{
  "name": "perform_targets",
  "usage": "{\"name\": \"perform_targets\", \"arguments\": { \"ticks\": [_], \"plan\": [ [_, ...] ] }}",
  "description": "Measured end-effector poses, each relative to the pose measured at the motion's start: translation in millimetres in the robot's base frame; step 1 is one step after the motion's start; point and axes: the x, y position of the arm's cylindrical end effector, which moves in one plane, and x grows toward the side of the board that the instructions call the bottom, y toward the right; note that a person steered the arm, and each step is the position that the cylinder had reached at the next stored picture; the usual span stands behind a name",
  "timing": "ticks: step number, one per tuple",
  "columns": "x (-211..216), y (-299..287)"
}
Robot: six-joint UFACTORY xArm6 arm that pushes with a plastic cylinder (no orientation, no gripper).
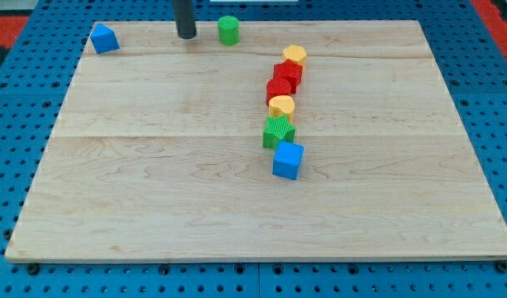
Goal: Slide the green circle diagonally to the top right of the yellow hexagon
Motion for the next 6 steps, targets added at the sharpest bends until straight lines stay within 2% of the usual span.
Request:
{"name": "perform_targets", "arguments": {
  "ticks": [1,2,3,5,6],
  "plan": [
    [-24,82],
    [-23,94],
    [-23,146],
    [-25,133],
    [-24,150]
  ]
}}
